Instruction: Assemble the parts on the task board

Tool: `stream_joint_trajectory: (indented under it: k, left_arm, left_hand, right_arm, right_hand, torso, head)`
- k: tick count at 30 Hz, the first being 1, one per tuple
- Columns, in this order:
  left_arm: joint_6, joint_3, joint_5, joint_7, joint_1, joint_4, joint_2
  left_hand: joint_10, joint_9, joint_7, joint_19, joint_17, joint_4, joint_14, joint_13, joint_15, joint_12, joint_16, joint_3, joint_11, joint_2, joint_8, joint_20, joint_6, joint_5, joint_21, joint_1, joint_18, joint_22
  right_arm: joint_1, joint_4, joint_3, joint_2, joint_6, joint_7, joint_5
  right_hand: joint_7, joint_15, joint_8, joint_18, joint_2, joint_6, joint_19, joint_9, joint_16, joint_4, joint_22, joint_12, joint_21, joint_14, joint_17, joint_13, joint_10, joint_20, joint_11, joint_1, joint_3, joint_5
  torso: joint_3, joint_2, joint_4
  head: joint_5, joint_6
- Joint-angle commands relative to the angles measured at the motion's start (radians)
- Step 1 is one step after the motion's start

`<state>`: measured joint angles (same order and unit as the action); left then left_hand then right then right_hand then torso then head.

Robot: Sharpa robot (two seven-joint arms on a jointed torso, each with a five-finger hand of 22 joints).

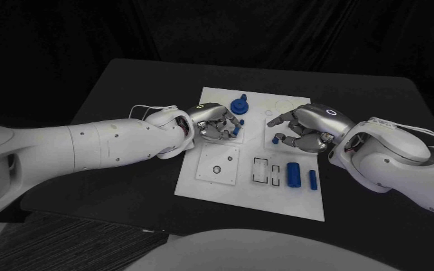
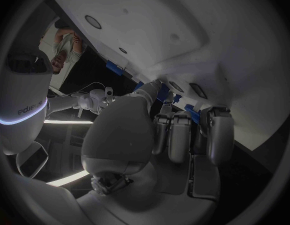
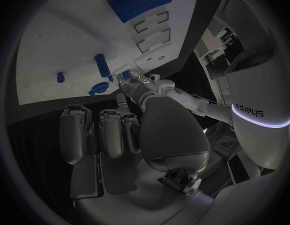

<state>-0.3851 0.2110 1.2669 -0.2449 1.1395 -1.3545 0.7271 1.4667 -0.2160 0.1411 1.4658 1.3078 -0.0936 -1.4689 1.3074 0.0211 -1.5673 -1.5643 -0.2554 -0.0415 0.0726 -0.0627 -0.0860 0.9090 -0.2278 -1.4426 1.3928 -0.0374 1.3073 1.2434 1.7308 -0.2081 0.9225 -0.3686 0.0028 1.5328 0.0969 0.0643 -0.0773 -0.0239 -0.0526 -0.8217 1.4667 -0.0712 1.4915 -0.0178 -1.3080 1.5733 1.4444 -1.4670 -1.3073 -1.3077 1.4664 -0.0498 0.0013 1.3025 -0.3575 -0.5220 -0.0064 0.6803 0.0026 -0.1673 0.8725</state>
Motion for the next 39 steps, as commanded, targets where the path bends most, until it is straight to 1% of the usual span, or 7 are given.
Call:
stream_joint_trajectory:
  k: [1, 8, 18, 28, 33, 37, 39]
  left_arm:
    - [0.019, 0.002, -0.002, 0.009, -0.005, 0.001, 0.000]
    - [0.010, 0.002, -0.002, 0.002, -0.005, -0.002, 0.002]
    - [-0.022, 0.002, -0.002, -0.012, -0.005, -0.009, 0.009]
    - [-0.070, 0.002, -0.002, -0.033, -0.005, -0.018, 0.020]
    - [-0.083, 0.002, -0.002, -0.036, -0.005, -0.021, 0.022]
    - [-0.097, 0.002, -0.002, -0.041, -0.005, -0.023, 0.025]
    - [-0.104, 0.002, -0.002, -0.043, -0.005, -0.024, 0.027]
  left_hand:
    - [0.104, 0.001, -0.001, 0.036, 0.263, -0.002, -0.102, 0.263, -0.007, -0.003, -0.007, 0.008, -0.005, 0.006, 0.001, -0.009, -0.008, 0.008, 0.005, -0.001, 0.005, 0.221]
    - [0.104, 0.002, -0.001, 0.036, 0.263, -0.004, -0.102, 0.263, -0.007, -0.003, -0.007, 0.011, -0.005, 0.006, -0.002, -0.009, -0.009, 0.016, 0.005, -0.004, 0.005, 0.221]
    - [0.104, 0.002, -0.007, 0.038, 0.263, -0.007, -0.102, 0.263, -0.001, -0.003, -0.007, 0.030, 0.002, 0.013, -0.008, -0.005, -0.003, 0.065, 0.002, -0.002, 0.006, 0.222]
    - [0.104, 0.005, -0.009, 0.039, 0.263, -0.015, -0.102, 0.263, 0.002, -0.003, -0.007, 0.045, 0.005, 0.017, -0.004, -0.003, -0.015, 0.088, 0.000, -0.006, 0.006, 0.222]
    - [0.104, 0.007, -0.010, 0.039, 0.263, -0.017, -0.102, 0.263, 0.003, -0.003, -0.007, 0.048, 0.007, 0.016, -0.002, -0.001, -0.026, 0.090, 0.000, -0.004, 0.006, 0.222]
    - [0.104, 0.020, -0.011, 0.040, 0.263, -0.019, -0.102, 0.263, 0.006, -0.003, -0.007, 0.056, 0.009, 0.013, 0.001, 0.001, -0.062, 0.088, 0.000, 0.005, 0.006, 0.223]
    - [0.104, 0.021, -0.012, 0.040, 0.263, -0.019, -0.102, 0.263, 0.006, -0.003, -0.007, 0.057, 0.010, 0.012, 0.001, 0.002, -0.065, 0.088, 0.001, 0.006, 0.006, 0.222]
  right_arm:
    - [0.001, 0.002, 0.001, 0.002, 0.003, -0.015, 0.002]
    - [0.001, 0.002, 0.001, 0.002, 0.002, -0.015, 0.002]
    - [0.001, 0.002, 0.001, 0.002, 0.002, -0.015, 0.002]
    - [0.001, 0.001, 0.001, 0.003, 0.003, -0.015, 0.002]
    - [0.001, 0.001, 0.001, 0.003, 0.003, -0.015, 0.002]
    - [0.001, 0.001, 0.001, 0.003, 0.003, -0.014, 0.002]
    - [0.001, 0.001, 0.001, 0.003, 0.003, -0.014, 0.002]
  right_hand:
    - [-0.002, 0.006, -0.005, -0.009, -0.003, -0.008, 0.047, -0.001, -0.002, 0.006, -0.220, -0.003, -0.002, -0.072, -0.103, -0.263, 0.104, 0.008, -0.007, -0.006, 0.003, 0.003]
    - [-0.002, 0.006, -0.005, -0.009, -0.003, -0.008, 0.047, -0.001, -0.002, 0.006, -0.220, -0.003, -0.002, -0.072, -0.103, -0.263, 0.104, 0.008, -0.007, -0.006, 0.003, 0.003]
    - [-0.002, 0.006, -0.005, -0.009, -0.003, -0.010, 0.047, -0.001, -0.002, 0.008, -0.220, -0.003, -0.002, -0.072, -0.103, -0.263, 0.104, 0.009, -0.007, -0.005, 0.002, 0.004]
    - [-0.002, 0.006, -0.005, -0.009, -0.003, -0.010, 0.047, -0.001, -0.002, 0.008, -0.220, -0.003, -0.002, -0.072, -0.103, -0.263, 0.104, 0.009, -0.007, -0.005, 0.002, 0.004]
    - [-0.002, 0.006, -0.005, -0.009, -0.003, -0.010, 0.047, -0.001, -0.002, 0.008, -0.220, -0.003, -0.002, -0.072, -0.103, -0.263, 0.104, 0.009, -0.007, -0.005, 0.002, 0.004]
    - [-0.002, 0.006, -0.005, -0.009, -0.003, -0.010, 0.048, -0.001, -0.001, 0.009, -0.220, -0.003, 0.000, -0.072, -0.104, -0.263, 0.104, 0.009, -0.007, -0.004, 0.001, 0.005]
    - [-0.002, 0.006, -0.005, -0.009, -0.003, -0.010, 0.048, -0.001, -0.001, 0.009, -0.220, -0.003, 0.000, -0.072, -0.104, -0.263, 0.104, 0.009, -0.007, -0.004, 0.001, 0.005]
  torso:
    - [-0.0003, 0.000, 0.0000]
    - [0.0001, -0.001, -0.0008]
    - [0.0002, -0.001, -0.0008]
    - [0.0001, -0.001, -0.0008]
    - [0.0000, -0.001, -0.0009]
    - [0.0002, -0.001, -0.0009]
    - [0.0003, -0.001, -0.0007]
  head:
    - [-0.001, 0.000]
    - [-0.002, 0.000]
    - [-0.002, 0.000]
    - [-0.002, 0.000]
    - [-0.003, 0.000]
    - [-0.001, 0.000]
    - [-0.001, 0.000]
